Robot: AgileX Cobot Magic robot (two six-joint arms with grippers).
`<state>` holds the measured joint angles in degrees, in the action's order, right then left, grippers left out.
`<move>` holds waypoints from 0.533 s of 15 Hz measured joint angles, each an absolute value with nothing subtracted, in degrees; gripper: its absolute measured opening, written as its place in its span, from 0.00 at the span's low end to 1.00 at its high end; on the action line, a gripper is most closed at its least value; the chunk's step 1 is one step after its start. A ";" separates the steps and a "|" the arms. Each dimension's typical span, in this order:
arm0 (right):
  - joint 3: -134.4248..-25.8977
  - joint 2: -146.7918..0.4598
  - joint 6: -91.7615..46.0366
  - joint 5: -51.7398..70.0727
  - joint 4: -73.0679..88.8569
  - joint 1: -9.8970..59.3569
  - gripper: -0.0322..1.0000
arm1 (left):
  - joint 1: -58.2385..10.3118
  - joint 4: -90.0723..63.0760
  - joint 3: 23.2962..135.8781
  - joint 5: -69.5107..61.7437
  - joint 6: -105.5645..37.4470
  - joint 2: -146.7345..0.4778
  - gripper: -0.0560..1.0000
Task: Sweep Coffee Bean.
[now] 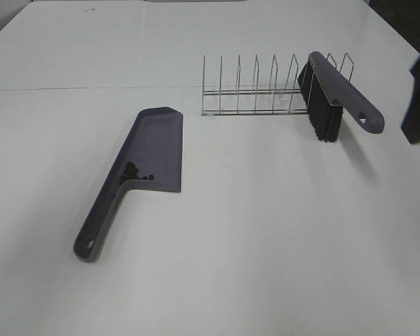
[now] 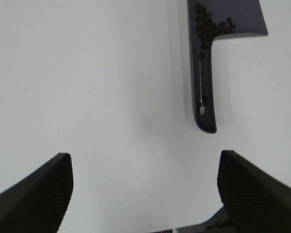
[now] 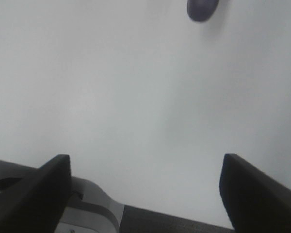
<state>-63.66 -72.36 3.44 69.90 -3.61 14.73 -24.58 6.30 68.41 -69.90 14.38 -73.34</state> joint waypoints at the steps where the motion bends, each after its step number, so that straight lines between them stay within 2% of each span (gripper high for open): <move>1: -59.47 -67.95 3.44 69.90 -3.32 14.73 0.72 | -24.58 6.30 64.17 -70.02 14.38 -68.64 0.77; 5: -44.86 -49.39 3.44 70.07 -2.18 14.73 0.72 | -24.58 6.30 49.39 -70.07 11.69 -48.93 0.77; 6: -39.82 -39.30 3.44 70.13 -0.69 14.73 0.72 | -24.58 6.30 43.37 -70.13 8.48 -38.67 0.77; 8: -36.10 -30.48 3.44 69.39 0.92 14.73 0.72 | -24.58 6.30 38.39 -70.30 5.16 -28.30 0.77</move>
